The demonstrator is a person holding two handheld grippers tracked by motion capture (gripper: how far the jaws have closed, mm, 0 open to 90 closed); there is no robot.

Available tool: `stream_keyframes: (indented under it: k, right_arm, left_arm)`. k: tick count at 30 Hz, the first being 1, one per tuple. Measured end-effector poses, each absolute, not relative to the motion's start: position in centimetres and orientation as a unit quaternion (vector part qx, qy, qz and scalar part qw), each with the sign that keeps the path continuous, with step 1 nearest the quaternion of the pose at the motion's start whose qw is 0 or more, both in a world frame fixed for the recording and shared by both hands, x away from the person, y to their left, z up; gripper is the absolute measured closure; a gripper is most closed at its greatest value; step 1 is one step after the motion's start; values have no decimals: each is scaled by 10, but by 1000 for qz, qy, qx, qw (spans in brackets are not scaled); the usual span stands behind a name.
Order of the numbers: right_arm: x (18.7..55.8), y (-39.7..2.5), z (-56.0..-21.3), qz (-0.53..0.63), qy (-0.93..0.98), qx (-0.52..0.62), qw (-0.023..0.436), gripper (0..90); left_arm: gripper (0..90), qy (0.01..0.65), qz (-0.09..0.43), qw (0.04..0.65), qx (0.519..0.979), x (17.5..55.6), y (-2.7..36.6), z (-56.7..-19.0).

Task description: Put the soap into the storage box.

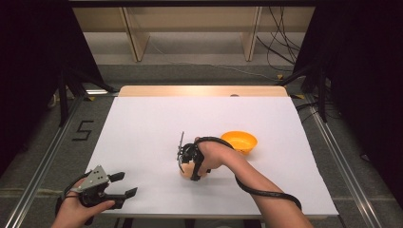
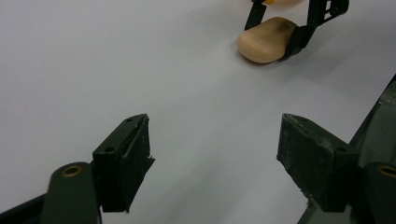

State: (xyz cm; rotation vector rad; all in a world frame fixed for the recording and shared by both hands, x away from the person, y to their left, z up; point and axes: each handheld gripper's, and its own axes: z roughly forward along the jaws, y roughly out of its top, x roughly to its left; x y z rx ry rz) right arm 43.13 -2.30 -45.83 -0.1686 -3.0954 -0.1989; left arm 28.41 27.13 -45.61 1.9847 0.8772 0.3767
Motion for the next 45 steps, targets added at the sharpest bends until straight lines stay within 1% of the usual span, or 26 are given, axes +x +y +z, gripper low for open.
stream_keyframes:
  k: [1,2,4,6,7,13,16,17,19,20,22,23,24,26,29,35,36,37,40,41,42,45]
  right_arm:
    - [434,-24,-459,-83,-996,-27,14,336]
    - [434,-24,-459,-83,-996,-27,14,336]
    - [431,-26,-455,-66,-996,-51,24,336]
    - [432,-28,-456,-80,-996,-33,15,336]
    - [427,-29,-454,-66,-995,-69,25,336]
    - [427,-33,-450,-77,-996,-44,21,336]
    - [423,-36,-446,-66,-995,-66,27,336]
    - [427,-38,-447,-82,-996,-31,20,336]
    - [426,-39,-445,-76,-996,-43,28,336]
    - [428,-40,-446,-82,-996,-25,21,336]
    - [426,-42,-444,-75,-996,-31,23,336]
    - [428,-42,-444,-84,-996,-12,22,336]
    - [425,-44,-443,-79,-996,-30,25,336]
    - [425,-46,-442,-74,-997,-19,23,336]
    - [421,-52,-440,-69,-997,-37,30,336]
    - [421,-57,-438,-68,-997,-18,27,336]
    - [416,-58,-436,-55,-997,-48,35,336]
    - [421,-58,-437,-64,-997,-14,29,336]
    - [419,-61,-437,-66,-997,-18,27,336]
    - [417,-62,-435,-56,-997,-35,39,336]
    - [417,-62,-435,-59,-997,-24,32,336]
    - [415,-66,-434,-53,-998,-27,34,336]
  left_arm:
    - [252,356,155,451,804,284,271,-456]
    - [252,356,155,451,804,284,271,-456]
    - [252,354,153,452,804,284,271,-456]
    - [253,355,154,451,804,284,271,-456]
    - [252,354,151,451,805,284,271,-456]
    - [252,355,155,450,804,284,271,-456]
    - [252,355,154,450,805,284,271,-456]
    - [252,355,154,450,805,284,271,-456]
    - [252,355,154,450,805,284,271,-456]
    - [252,356,156,450,804,284,271,-456]
    - [253,354,156,450,805,284,271,-456]
    - [252,354,155,451,805,284,271,-456]
    - [252,354,156,450,805,284,271,-456]
    - [253,356,155,450,804,284,271,-456]
    - [252,355,154,450,805,284,271,-456]
    - [253,356,156,451,804,284,271,-456]
    - [252,356,156,450,804,284,271,-456]
    - [253,356,156,450,804,284,271,-456]
    - [253,355,154,450,805,284,271,-457]
    - [252,355,153,450,805,284,271,-457]
    - [253,356,153,450,804,284,271,-457]
    - [252,363,148,451,802,284,270,-457]
